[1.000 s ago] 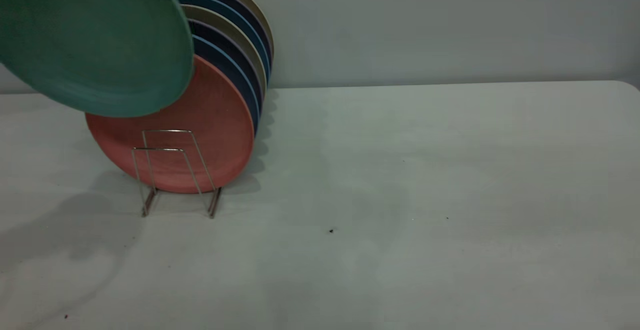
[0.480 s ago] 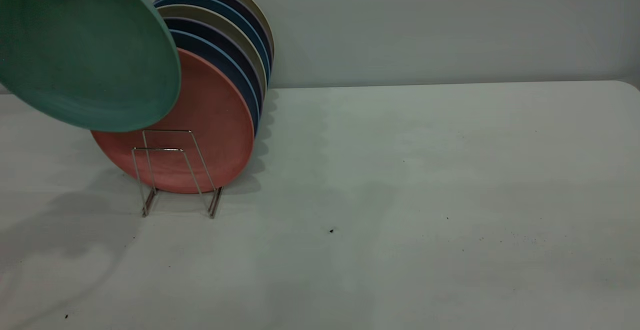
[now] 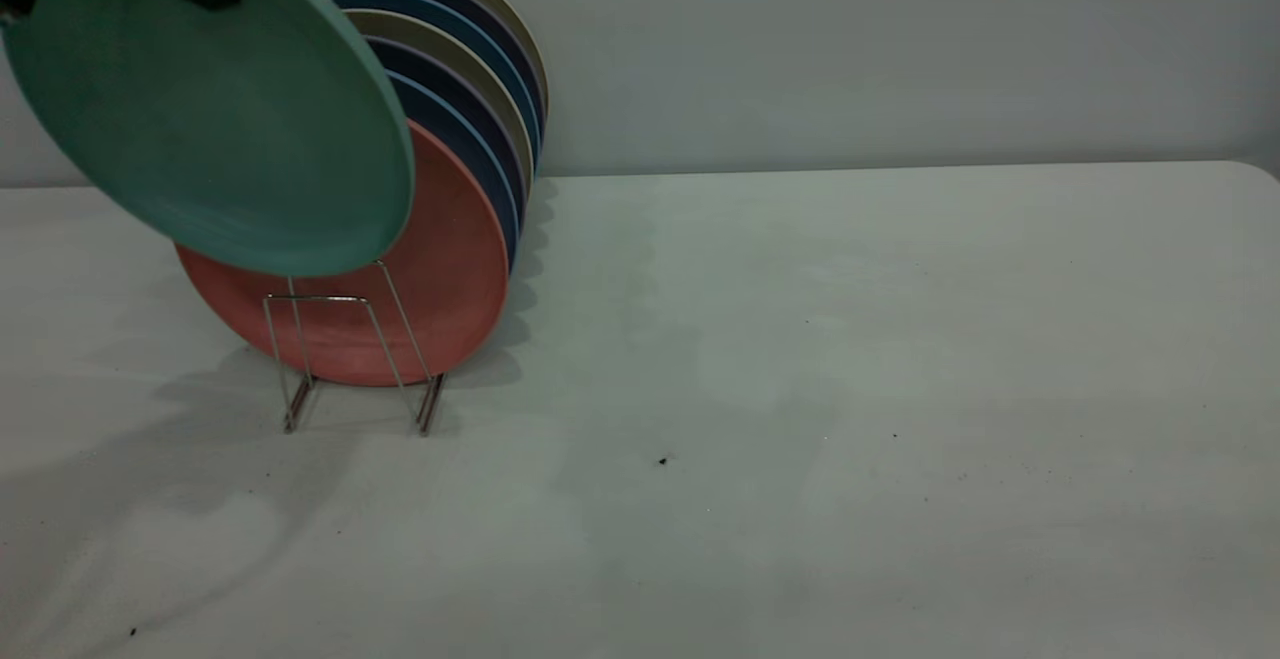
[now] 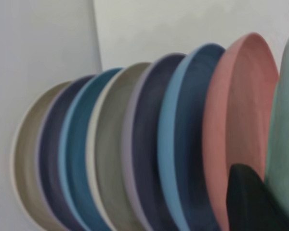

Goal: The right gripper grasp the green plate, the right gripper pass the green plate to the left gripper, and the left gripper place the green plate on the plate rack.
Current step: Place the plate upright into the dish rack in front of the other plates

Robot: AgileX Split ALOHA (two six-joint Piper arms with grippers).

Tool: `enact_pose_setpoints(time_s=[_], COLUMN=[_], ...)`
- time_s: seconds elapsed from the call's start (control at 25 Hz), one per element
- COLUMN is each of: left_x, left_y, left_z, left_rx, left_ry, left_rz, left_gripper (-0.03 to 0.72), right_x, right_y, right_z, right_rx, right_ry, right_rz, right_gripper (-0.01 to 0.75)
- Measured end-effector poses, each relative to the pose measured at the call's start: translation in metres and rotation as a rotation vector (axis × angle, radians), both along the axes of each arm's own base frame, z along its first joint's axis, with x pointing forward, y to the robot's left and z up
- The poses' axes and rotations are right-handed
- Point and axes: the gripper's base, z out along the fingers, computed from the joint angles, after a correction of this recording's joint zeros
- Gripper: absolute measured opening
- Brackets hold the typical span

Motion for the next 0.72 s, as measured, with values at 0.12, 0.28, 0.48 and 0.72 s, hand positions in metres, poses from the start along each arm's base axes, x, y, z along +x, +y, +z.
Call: enact_pose_setpoints(time_s=[0.12, 0.28, 0.48, 0.72], left_x=[0.003, 0.005, 0.008, 0.012], left_y=[0.0, 0.0, -0.001, -0.002], left_z=[-0.007, -0.013, -0.02, -0.031], left_rx=[0.002, 0.005, 0.003, 0.006], left_ry=[0.019, 0.029, 0.044, 0.066], left_rz=[-0.002, 0.002, 0.002, 0.006], left_gripper=[0.111, 0.111, 0.111, 0.111], right_x=[0.001, 0.002, 0.003, 0.005], right_y=[0.0, -0.001, -0.001, -0.001], right_z=[-0.008, -0.021, -0.025, -0.025], right_rx=[0.003, 0.009, 0.012, 0.013], right_ry=[0.015, 0.053, 0.053, 0.043], right_rz=[-0.004, -0.01, -0.018, -0.024], right_gripper=[0.457, 0.457, 0.457, 0.457])
